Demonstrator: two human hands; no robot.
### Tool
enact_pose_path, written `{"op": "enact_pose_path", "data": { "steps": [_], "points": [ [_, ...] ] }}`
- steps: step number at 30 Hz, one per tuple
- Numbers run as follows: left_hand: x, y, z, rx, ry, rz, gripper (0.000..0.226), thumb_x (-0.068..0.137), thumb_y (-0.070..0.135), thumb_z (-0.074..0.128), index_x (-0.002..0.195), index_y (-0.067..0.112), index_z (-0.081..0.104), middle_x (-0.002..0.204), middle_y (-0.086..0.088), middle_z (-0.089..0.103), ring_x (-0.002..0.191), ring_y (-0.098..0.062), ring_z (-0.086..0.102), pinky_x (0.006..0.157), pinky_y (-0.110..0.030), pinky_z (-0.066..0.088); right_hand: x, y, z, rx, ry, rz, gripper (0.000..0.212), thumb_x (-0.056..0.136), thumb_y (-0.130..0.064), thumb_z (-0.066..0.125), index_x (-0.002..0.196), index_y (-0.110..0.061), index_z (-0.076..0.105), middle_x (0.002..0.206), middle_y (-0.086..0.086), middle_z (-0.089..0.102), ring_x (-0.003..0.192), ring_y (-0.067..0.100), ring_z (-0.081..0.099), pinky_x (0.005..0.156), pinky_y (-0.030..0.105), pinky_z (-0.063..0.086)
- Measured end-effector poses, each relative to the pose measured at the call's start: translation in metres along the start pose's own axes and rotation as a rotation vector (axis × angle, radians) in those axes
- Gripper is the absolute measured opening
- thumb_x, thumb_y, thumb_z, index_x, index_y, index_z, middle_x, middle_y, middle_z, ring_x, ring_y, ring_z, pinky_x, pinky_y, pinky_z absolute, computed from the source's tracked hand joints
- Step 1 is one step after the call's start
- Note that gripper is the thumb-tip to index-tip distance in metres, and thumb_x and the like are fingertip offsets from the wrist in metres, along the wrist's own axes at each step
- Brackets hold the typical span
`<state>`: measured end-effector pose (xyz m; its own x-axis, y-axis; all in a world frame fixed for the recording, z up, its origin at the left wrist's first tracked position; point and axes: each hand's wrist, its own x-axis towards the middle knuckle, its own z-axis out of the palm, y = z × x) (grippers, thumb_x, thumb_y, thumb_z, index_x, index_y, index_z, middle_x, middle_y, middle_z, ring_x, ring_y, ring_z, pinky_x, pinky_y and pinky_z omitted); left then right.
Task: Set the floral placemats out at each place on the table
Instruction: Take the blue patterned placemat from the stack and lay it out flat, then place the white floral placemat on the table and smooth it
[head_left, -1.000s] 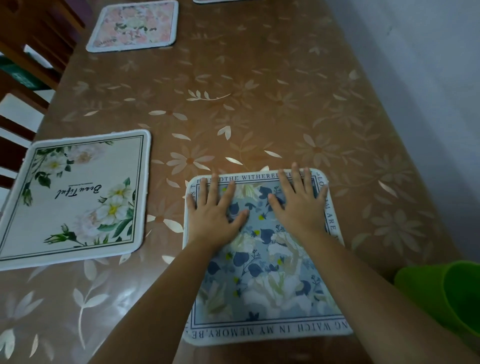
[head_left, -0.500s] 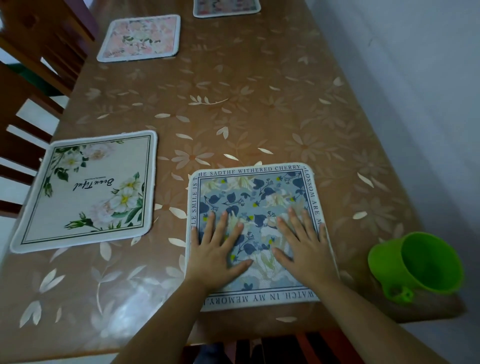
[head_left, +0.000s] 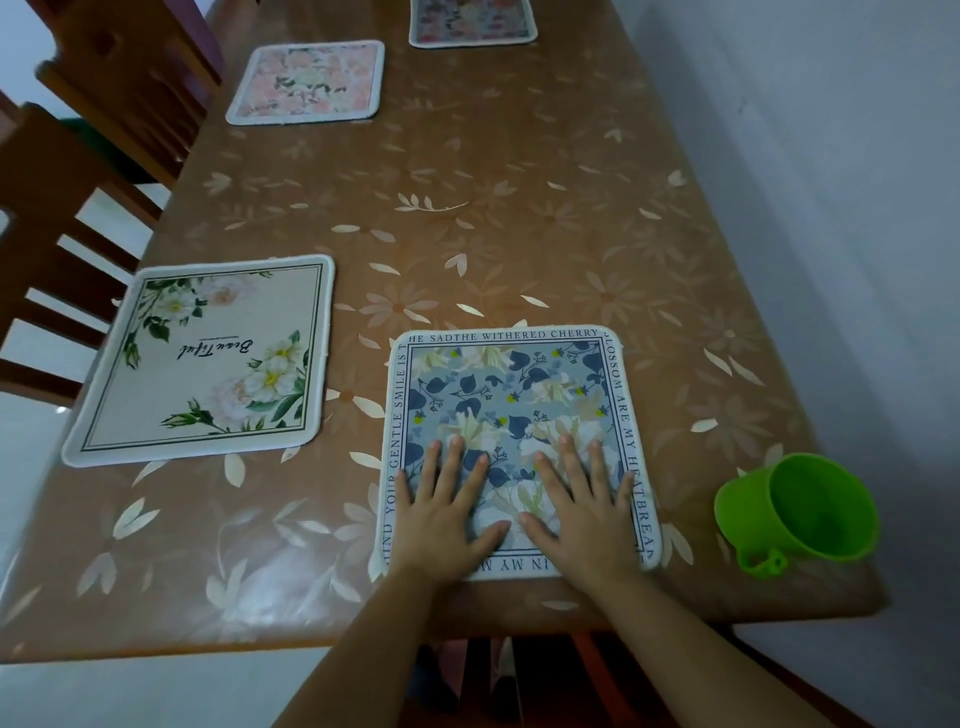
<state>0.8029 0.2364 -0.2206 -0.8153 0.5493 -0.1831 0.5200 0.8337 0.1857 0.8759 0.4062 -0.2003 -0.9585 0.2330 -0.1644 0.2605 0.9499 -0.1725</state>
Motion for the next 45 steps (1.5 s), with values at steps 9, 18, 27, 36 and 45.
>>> {"op": "enact_pose_path", "data": {
  "steps": [9, 18, 27, 36, 45],
  "points": [
    [-0.004, 0.001, -0.014, -0.112, -0.122, -0.019, 0.069, 0.086, 0.057, 0.035, 0.143, 0.033, 0.004, 0.153, 0.003, -0.013, 0.138, -0.018, -0.019, 0.109, -0.055, -0.004, -0.007, -0.021, -0.01, 0.106, 0.019, -0.072, 0.048, 0.083, -0.043, 0.047, 0.126, -0.021, 0.051, 0.138, 0.006, 0.047, 0.13, 0.031, 0.038, 0.101, 0.054, 0.034],
    [-0.055, -0.031, -0.106, 0.003, 0.203, 0.076, 0.048, 0.085, 0.038, 0.048, 0.127, 0.017, 0.044, 0.135, -0.007, 0.046, 0.124, -0.027, 0.038, 0.101, -0.045, 0.028, -0.024, -0.081, -0.052, 0.178, 0.22, -0.202, 0.042, 0.082, -0.029, 0.06, 0.121, -0.013, 0.055, 0.132, 0.01, 0.052, 0.123, 0.03, 0.045, 0.102, 0.05, 0.034],
    [-0.193, -0.115, -0.146, -0.103, 0.476, -0.076, 0.039, 0.064, 0.022, 0.074, 0.1, 0.01, 0.066, 0.108, -0.012, 0.067, 0.103, -0.032, 0.061, 0.083, -0.051, 0.05, -0.087, -0.222, -0.079, 0.228, 0.275, -0.288, 0.038, 0.08, -0.027, 0.065, 0.116, -0.015, 0.059, 0.128, 0.008, 0.056, 0.121, 0.028, 0.047, 0.101, 0.059, 0.031],
    [-0.293, -0.198, -0.143, -0.165, 0.552, -0.162, 0.041, 0.077, 0.033, 0.046, 0.104, 0.008, 0.065, 0.11, -0.01, 0.067, 0.106, -0.031, 0.059, 0.087, -0.044, 0.047, -0.136, -0.35, -0.061, 0.245, 0.235, -0.389, 0.04, 0.082, -0.027, 0.061, 0.121, -0.02, 0.054, 0.133, 0.003, 0.052, 0.126, 0.027, 0.042, 0.106, 0.054, 0.023],
    [-0.303, -0.26, -0.153, -0.216, 0.638, -0.252, 0.04, 0.077, 0.034, 0.046, 0.101, 0.009, 0.066, 0.109, -0.01, 0.067, 0.104, -0.028, 0.06, 0.088, -0.041, 0.045, -0.115, -0.423, -0.058, 0.223, 0.182, -0.493, 0.042, 0.083, -0.026, 0.06, 0.124, -0.021, 0.051, 0.136, 0.001, 0.048, 0.128, 0.023, 0.039, 0.108, 0.053, 0.021]
  ]
}}
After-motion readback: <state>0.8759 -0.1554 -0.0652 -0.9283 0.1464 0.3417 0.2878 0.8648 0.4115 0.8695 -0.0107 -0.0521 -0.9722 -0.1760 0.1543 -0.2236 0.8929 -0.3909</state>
